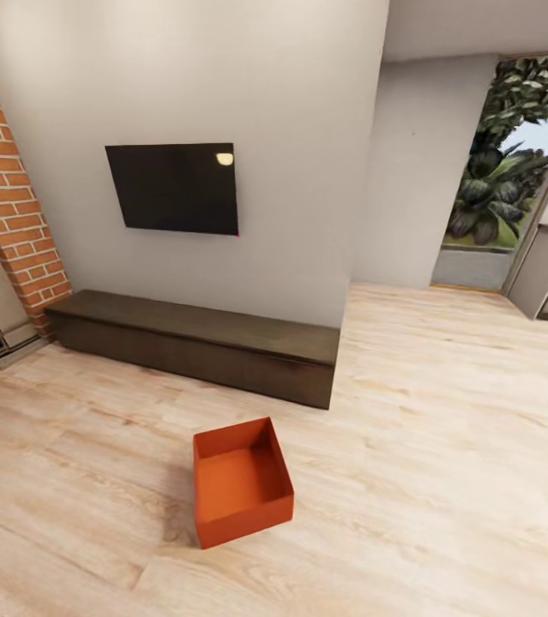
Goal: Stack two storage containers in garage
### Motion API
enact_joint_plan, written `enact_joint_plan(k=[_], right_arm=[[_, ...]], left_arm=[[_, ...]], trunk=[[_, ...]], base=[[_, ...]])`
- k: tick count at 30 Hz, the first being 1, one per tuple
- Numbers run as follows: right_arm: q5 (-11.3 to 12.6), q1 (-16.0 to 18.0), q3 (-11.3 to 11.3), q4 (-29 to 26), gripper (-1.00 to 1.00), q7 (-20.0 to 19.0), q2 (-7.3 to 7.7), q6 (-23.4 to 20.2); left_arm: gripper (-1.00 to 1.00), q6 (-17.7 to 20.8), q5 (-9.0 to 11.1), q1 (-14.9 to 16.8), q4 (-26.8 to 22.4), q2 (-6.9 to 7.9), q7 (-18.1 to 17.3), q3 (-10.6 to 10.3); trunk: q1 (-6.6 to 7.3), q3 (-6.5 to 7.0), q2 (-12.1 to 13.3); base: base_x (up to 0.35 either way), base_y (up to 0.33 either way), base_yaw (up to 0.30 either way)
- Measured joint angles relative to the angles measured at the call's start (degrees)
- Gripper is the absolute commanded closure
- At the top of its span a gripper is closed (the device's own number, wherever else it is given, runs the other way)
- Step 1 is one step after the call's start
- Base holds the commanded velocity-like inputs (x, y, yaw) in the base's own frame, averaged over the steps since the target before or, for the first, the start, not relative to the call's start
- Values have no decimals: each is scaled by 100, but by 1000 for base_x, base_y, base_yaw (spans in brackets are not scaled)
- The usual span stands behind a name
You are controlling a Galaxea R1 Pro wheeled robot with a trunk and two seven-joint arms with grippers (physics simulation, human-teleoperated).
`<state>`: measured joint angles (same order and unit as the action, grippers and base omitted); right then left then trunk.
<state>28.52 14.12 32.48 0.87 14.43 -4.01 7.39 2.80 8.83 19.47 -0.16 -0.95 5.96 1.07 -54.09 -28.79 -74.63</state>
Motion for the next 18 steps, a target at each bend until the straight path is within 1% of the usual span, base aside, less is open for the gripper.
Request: enact_joint_plan(k=[18], right_arm=[[0,0,0,0,-100,-17,0,0]], left_arm=[[-100,0,1,0,0,0,-3,0]], trunk=[[0,0,0]], base=[[288,-154,268]])
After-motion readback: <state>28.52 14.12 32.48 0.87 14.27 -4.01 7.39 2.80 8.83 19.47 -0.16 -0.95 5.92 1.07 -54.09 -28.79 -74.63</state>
